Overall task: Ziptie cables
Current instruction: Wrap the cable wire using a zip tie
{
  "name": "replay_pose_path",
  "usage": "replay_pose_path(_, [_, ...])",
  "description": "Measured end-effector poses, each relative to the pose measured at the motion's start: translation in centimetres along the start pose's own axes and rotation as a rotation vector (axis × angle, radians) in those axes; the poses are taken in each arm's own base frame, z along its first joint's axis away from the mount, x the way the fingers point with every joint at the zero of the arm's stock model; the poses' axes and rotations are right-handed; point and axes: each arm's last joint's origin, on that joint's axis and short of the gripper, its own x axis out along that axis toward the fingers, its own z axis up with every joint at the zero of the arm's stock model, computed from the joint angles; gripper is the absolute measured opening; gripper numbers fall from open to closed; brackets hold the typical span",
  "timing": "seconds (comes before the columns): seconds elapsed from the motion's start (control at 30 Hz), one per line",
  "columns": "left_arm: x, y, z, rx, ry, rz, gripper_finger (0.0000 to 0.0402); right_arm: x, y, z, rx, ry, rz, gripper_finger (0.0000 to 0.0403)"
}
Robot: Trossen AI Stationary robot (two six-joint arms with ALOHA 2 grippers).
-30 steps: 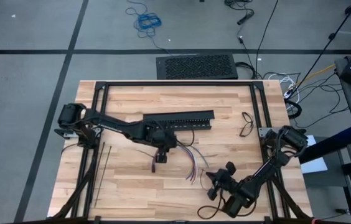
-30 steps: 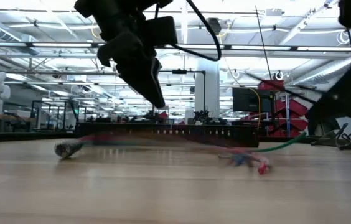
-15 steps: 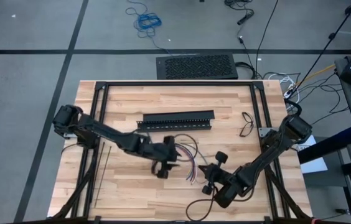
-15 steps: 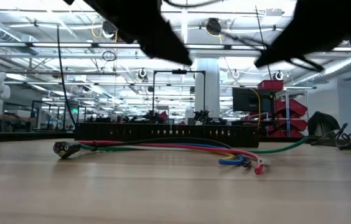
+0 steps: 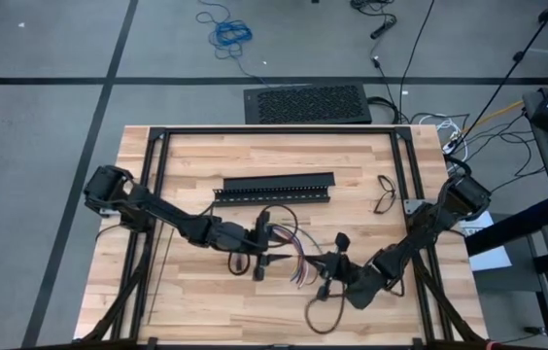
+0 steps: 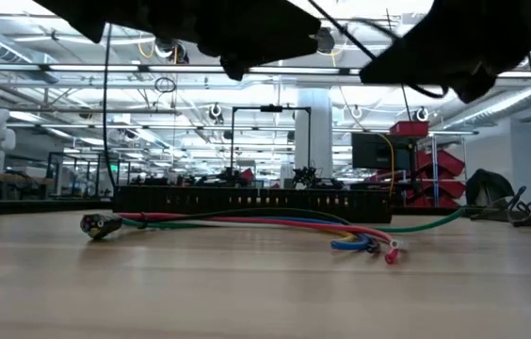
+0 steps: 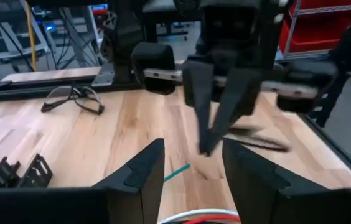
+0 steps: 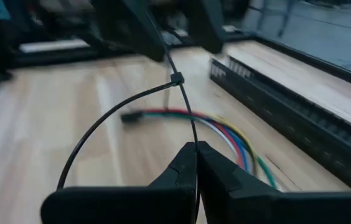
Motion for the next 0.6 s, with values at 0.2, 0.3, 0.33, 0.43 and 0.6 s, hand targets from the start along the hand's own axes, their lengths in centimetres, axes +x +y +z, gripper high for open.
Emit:
replay_pose_path(0.2, [0.0,-0.2,0.1,0.005,-0.012,-0.006,0.0155,1.3,-0.7,0.7,0.017,-0.031,0.067,0.0000])
replay_pose_path(0.3, [-0.1,-0.7,0.4,0.026,-0.050,-0.018,0.0155,1.7,-1.1,0.7,0.014,-0.021,0.064,0.0000])
replay_pose_path(0.33, [-0.1,-0.9,0.6,0.031,-0.062,-0.023,0.0155,1.9,-1.1,0.8,0.016,-0.018,0.067,0.0000])
replay_pose_path(0.43, [-0.2,-1.1,0.5,0.046,-0.057,-0.027,0.0155,2.0,-1.2,0.8,0.016,-0.016,0.068,0.0000])
replay_pose_path(0.6, [-0.1,-0.7,0.5,0.044,-0.056,-0.006,0.0141,2.0,-1.2,0.8,0.016,-0.015,0.068,0.0000])
